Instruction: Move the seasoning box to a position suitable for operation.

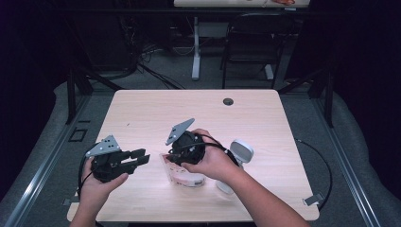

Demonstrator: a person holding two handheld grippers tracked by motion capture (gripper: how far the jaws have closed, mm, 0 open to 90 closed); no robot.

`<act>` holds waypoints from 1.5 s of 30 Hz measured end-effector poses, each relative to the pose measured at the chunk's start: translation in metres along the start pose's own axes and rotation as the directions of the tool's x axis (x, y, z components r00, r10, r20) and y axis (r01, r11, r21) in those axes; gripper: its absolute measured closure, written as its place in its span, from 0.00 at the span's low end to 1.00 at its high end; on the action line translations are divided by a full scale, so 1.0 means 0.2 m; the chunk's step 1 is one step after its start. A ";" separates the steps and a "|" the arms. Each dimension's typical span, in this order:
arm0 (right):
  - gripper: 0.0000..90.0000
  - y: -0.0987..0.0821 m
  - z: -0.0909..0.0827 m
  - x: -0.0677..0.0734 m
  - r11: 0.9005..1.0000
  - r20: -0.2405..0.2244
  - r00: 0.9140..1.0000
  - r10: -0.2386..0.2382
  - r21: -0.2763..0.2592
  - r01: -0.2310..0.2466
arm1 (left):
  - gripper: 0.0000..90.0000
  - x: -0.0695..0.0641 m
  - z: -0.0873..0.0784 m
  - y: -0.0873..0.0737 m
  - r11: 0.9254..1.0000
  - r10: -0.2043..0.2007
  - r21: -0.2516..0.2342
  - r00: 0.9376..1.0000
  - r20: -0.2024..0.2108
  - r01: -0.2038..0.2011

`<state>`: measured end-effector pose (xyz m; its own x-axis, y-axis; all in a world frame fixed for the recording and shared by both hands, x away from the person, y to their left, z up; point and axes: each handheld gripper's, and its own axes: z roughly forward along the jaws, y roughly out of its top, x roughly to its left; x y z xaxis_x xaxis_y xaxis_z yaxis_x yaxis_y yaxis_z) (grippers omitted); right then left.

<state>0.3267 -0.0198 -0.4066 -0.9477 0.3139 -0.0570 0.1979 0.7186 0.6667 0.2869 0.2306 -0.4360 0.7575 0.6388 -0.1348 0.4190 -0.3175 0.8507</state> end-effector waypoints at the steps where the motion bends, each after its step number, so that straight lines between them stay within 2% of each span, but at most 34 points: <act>1: 0.86 0.00 0.01 0.00 1.000 0.002 1.000 0.002 0.006 -0.002 | 0.75 0.00 0.00 0.00 1.000 0.000 0.000 1.000 -0.001 0.000; 13: 0.88 0.02 0.03 0.00 0.999 -0.014 1.000 -0.014 0.046 0.014 | 0.75 0.00 0.01 0.00 1.000 0.001 0.004 1.000 0.000 -0.001; 24: 0.99 0.04 0.02 -0.02 0.995 -0.017 0.999 -0.042 0.086 0.044 | 0.75 0.00 0.01 -0.01 1.000 -0.004 0.008 1.000 0.004 0.003; 27: 0.99 0.04 0.02 -0.02 0.995 -0.025 0.998 -0.055 0.082 0.057 | 0.75 0.00 0.02 -0.01 1.000 -0.004 0.007 1.000 0.006 0.004; 30: 0.99 0.03 0.01 -0.02 0.994 -0.009 0.998 -0.067 0.085 0.068 | 0.75 0.00 0.02 -0.01 1.000 -0.001 0.010 1.000 0.008 0.001; 35: 1.00 0.01 -0.01 -0.02 0.995 0.010 0.997 -0.077 0.060 0.076 | 0.74 -0.01 0.03 -0.01 1.000 0.004 0.015 1.000 0.013 -0.005; 39: 1.00 0.00 -0.04 -0.02 0.997 0.009 0.997 -0.073 0.027 0.073 | 0.74 -0.01 0.04 -0.01 1.000 0.005 0.015 1.000 0.018 -0.006; 45: 1.00 -0.03 -0.08 -0.02 0.998 0.000 0.998 -0.066 0.008 0.066 | 0.72 -0.02 0.06 -0.02 1.000 0.009 0.023 1.000 0.025 -0.009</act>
<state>0.3258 -0.0349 -0.3987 -0.9588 0.2658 -0.1005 0.1371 0.7425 0.6557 0.2883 0.2214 -0.4438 0.7736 0.6180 -0.1404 0.4233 -0.3389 0.8402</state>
